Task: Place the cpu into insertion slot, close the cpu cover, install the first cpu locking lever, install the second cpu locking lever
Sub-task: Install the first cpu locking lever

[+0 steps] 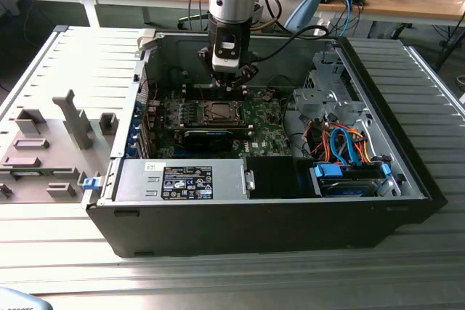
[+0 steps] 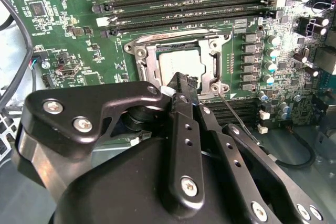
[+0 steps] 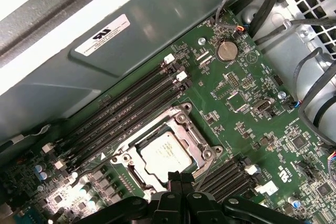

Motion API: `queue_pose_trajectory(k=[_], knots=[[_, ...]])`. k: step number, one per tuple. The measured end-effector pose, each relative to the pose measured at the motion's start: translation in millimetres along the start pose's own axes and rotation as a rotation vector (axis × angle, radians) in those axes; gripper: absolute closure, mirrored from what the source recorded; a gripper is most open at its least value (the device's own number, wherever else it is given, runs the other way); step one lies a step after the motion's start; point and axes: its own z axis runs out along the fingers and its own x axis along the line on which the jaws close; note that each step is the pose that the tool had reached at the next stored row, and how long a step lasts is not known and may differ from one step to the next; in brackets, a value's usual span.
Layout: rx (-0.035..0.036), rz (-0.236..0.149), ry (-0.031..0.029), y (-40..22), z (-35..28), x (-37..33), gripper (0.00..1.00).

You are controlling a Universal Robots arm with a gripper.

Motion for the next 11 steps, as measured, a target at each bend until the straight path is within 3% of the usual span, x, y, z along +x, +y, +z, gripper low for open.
queue_pose_trajectory(k=[11], knots=[[-0.0001, -0.019, -0.0005, 0.0, 0.1, 0.0, 0.89]])
